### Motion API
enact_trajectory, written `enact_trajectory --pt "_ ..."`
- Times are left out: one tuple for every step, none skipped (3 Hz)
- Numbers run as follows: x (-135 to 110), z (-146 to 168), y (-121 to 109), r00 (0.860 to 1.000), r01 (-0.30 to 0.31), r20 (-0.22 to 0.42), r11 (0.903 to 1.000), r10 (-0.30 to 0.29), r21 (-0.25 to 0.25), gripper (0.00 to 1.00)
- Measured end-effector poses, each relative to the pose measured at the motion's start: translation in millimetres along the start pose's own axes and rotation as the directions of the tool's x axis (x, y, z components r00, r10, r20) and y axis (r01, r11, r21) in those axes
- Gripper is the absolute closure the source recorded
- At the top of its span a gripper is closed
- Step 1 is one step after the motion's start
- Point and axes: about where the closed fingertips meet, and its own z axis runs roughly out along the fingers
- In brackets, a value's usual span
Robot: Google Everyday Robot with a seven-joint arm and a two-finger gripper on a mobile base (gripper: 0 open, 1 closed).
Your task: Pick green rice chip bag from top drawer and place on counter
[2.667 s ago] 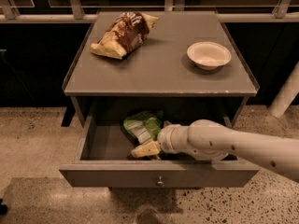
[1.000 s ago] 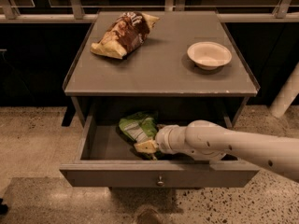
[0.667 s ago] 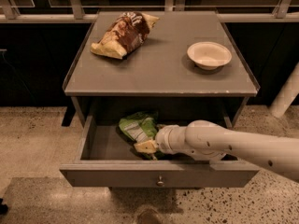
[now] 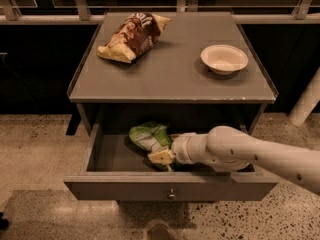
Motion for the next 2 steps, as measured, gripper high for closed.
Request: enact_trajectory --pt "-2.6 -44.3 -39.1 0.995 0.061 0.080 0.9978 -0.059 -0.025 1.00" --pt "-1.9 -93.4 -70.3 0.984 0.113 0.144 0.9926 -0.105 -0.046 1.00"
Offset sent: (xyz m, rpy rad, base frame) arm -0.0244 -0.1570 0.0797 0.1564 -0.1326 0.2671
